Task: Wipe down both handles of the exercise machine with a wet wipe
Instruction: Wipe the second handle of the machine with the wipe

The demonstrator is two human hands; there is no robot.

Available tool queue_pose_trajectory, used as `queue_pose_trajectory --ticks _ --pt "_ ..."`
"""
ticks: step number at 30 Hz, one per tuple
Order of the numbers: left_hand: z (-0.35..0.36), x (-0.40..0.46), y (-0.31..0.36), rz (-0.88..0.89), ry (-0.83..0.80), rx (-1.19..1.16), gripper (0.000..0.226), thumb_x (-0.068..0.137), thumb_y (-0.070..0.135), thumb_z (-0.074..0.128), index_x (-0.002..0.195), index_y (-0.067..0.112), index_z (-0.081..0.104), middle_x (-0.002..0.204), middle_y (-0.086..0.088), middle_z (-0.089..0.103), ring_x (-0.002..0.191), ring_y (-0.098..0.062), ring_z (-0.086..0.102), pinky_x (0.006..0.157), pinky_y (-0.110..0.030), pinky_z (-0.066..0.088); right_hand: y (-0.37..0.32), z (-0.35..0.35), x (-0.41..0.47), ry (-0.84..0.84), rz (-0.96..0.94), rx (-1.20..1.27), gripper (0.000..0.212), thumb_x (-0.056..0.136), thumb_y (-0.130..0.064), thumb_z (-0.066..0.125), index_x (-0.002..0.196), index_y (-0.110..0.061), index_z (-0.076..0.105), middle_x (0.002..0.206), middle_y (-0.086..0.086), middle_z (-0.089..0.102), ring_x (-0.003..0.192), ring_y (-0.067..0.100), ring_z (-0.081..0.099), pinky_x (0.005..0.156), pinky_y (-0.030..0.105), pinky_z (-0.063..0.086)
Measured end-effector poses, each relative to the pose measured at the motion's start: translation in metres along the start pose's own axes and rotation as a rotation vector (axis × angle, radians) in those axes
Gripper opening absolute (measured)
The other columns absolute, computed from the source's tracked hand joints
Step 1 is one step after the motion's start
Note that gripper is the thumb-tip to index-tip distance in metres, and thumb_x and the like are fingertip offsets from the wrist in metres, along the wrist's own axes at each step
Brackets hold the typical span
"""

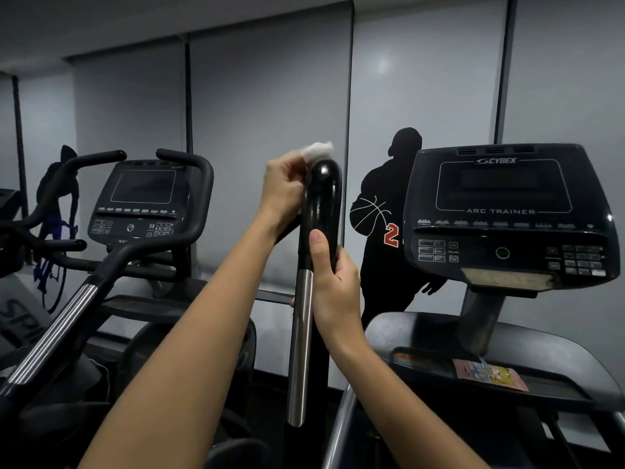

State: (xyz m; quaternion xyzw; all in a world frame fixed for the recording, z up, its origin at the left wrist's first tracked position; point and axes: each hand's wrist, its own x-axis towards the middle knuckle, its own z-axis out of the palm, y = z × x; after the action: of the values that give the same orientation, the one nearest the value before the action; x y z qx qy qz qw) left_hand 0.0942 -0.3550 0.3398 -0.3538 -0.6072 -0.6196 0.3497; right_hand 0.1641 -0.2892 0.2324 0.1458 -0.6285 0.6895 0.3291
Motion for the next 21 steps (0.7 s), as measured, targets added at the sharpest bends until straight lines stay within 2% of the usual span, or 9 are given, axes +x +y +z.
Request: queue_pose_trajectory --ticks 5,7,8,10,12,15,17,19,21 --pt "-0.003 0.001 -0.019 -0.005 -0.113 0.18 0.038 0.082 0.016 0.052 0.118 0.007 0.062 0.116 -0.007 0.067 0.111 -0.025 0.062 0.096 -0.034 0.05 0.001 0.003 0.0 0.003 -0.004 0.011 0.068 0.07 -0.074 0.05 0.087 -0.009 0.058 0.069 0.006 0.053 0.075 0.046 0.057 0.068 0.059 0.053" --pt "-0.008 0.002 -0.03 -0.058 -0.082 0.305 0.028 0.086 0.007 0.047 0.11 0.0 0.061 0.09 -0.01 0.065 0.088 -0.033 0.063 0.082 -0.038 0.054 0.0 0.003 -0.001 0.0 -0.007 -0.002 0.067 0.071 -0.073 0.05 0.086 -0.008 0.058 0.069 0.005 0.054 0.077 0.046 0.059 0.069 0.057 0.053" --pt "-0.01 -0.002 -0.033 -0.094 -0.063 0.332 0.025 0.087 0.008 0.049 0.106 -0.001 0.061 0.075 -0.005 0.06 0.073 -0.027 0.058 0.07 -0.03 0.053 -0.001 0.003 -0.001 0.002 -0.012 -0.017 0.064 0.074 -0.071 0.051 0.087 -0.008 0.059 0.071 0.006 0.055 0.077 0.044 0.06 0.07 0.055 0.054" --pt "-0.016 -0.014 -0.044 -0.027 -0.074 0.534 0.015 0.087 0.006 0.052 0.095 0.005 0.065 0.059 0.005 0.048 0.06 -0.018 0.042 0.053 -0.022 0.034 -0.004 0.001 -0.003 -0.002 -0.015 -0.042 0.055 0.083 -0.062 0.052 0.09 -0.009 0.061 0.076 0.007 0.06 0.076 0.036 0.061 0.074 0.045 0.056" --pt "-0.027 -0.026 -0.054 0.09 -0.137 0.774 0.022 0.084 -0.002 0.048 0.094 0.013 0.06 0.066 0.001 0.053 0.062 -0.022 0.045 0.058 -0.026 0.034 -0.006 0.0 -0.004 -0.012 -0.013 -0.042 0.049 0.088 -0.057 0.05 0.091 -0.009 0.062 0.078 0.005 0.061 0.073 0.023 0.06 0.072 0.035 0.053" --pt "-0.048 -0.027 -0.069 0.117 -0.126 0.938 0.049 0.077 -0.01 0.046 0.117 0.015 0.058 0.087 -0.007 0.065 0.079 -0.03 0.059 0.072 -0.032 0.046 -0.007 -0.002 -0.004 -0.022 -0.009 -0.056 0.05 0.087 -0.056 0.048 0.091 -0.008 0.062 0.077 0.003 0.061 0.073 0.018 0.059 0.07 0.032 0.052" --pt "-0.056 -0.019 -0.071 -0.064 -0.021 0.765 0.05 0.078 -0.013 0.04 0.118 0.011 0.06 0.097 -0.014 0.065 0.09 -0.03 0.06 0.082 -0.035 0.049 -0.007 -0.002 -0.004 -0.026 -0.008 -0.05 0.059 0.08 -0.065 0.049 0.09 -0.008 0.06 0.072 0.002 0.058 0.069 0.019 0.057 0.069 0.036 0.052" --pt "-0.055 -0.009 -0.06 -0.223 0.074 0.5 0.026 0.086 -0.006 0.039 0.083 0.01 0.06 0.08 -0.014 0.057 0.074 -0.025 0.053 0.069 -0.033 0.044 -0.004 -0.001 -0.004 -0.027 -0.012 -0.036 0.066 0.075 -0.073 0.051 0.087 -0.008 0.059 0.068 0.001 0.054 0.066 0.024 0.056 0.07 0.045 0.055" --pt "-0.043 0.004 -0.041 -0.145 0.113 0.368 0.026 0.089 0.002 0.043 0.065 0.012 0.046 0.065 -0.008 0.04 0.06 -0.017 0.038 0.061 -0.03 0.032 -0.003 0.0 -0.003 -0.023 -0.014 -0.023 0.069 0.071 -0.074 0.048 0.086 -0.008 0.056 0.066 0.004 0.052 0.065 0.038 0.055 0.068 0.053 0.055"
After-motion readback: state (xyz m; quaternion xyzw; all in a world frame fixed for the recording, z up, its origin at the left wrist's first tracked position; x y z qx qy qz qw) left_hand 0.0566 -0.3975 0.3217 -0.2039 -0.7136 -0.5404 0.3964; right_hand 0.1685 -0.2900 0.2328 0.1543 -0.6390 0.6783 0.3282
